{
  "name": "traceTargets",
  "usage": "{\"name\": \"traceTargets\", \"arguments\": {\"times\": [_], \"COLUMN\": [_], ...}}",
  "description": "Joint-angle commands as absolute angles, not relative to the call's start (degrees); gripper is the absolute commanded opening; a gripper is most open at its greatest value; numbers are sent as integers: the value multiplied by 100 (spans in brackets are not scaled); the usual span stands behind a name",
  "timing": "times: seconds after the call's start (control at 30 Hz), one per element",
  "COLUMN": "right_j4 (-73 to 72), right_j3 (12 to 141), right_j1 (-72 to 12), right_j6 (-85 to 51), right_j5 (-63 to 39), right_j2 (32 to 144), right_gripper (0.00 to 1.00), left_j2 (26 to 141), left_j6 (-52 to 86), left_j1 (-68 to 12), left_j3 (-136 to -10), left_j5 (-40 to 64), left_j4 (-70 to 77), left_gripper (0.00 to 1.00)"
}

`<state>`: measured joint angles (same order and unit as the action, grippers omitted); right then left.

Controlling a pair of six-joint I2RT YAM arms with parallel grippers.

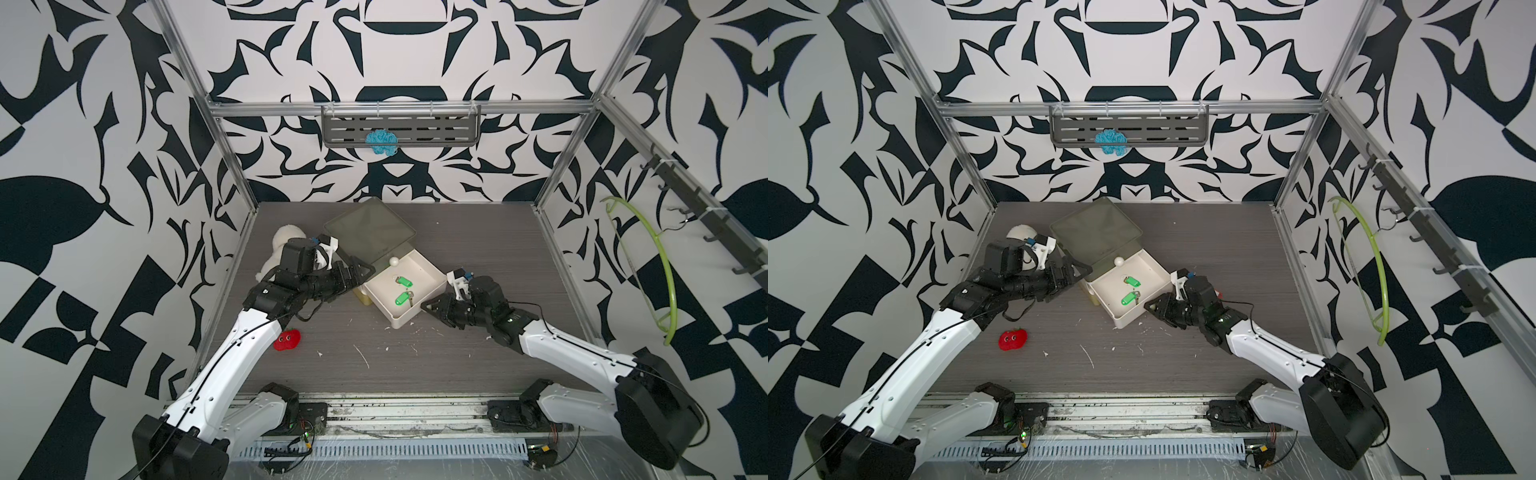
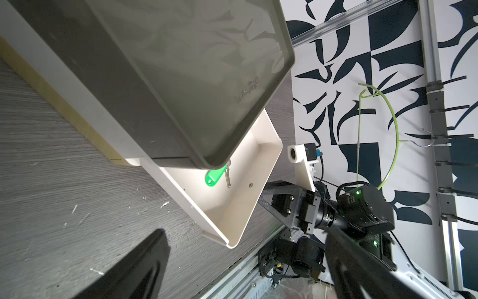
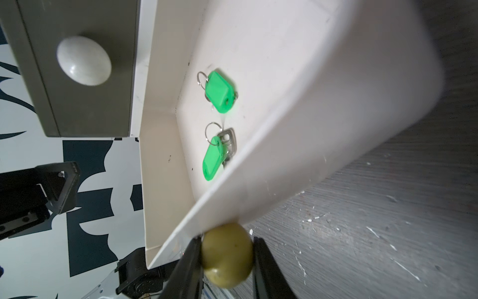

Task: Take the keys out of the drawer
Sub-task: Open the drawer in the storage box.

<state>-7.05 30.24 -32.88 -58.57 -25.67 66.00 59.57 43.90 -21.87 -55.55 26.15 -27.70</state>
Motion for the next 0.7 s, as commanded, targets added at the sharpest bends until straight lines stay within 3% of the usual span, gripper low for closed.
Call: {"name": "traceTargets", "arguments": {"times": [0.0, 0.47, 0.67], "right_j4": [-348, 11, 18], "right_j3": [2972, 2680, 2616], "right_j1": [-3287, -3281, -3286], "right_j6": [-5796, -5818, -5781], "right_j5": [-2405, -2322, -2275], "right_j2": [6385, 5815, 5857], "right_gripper": [17, 18, 38], "left_j2": [5853, 6005, 6076], "left_j6": [4377, 4403, 4406], "left_j1": [-2188, -2341, -2408], "left_j3": [-5449, -5440, -5467], "left_j5": [2638, 2545, 2490], "left_j4": [-2651, -2523, -2503], "left_gripper": [99, 99, 99]}}
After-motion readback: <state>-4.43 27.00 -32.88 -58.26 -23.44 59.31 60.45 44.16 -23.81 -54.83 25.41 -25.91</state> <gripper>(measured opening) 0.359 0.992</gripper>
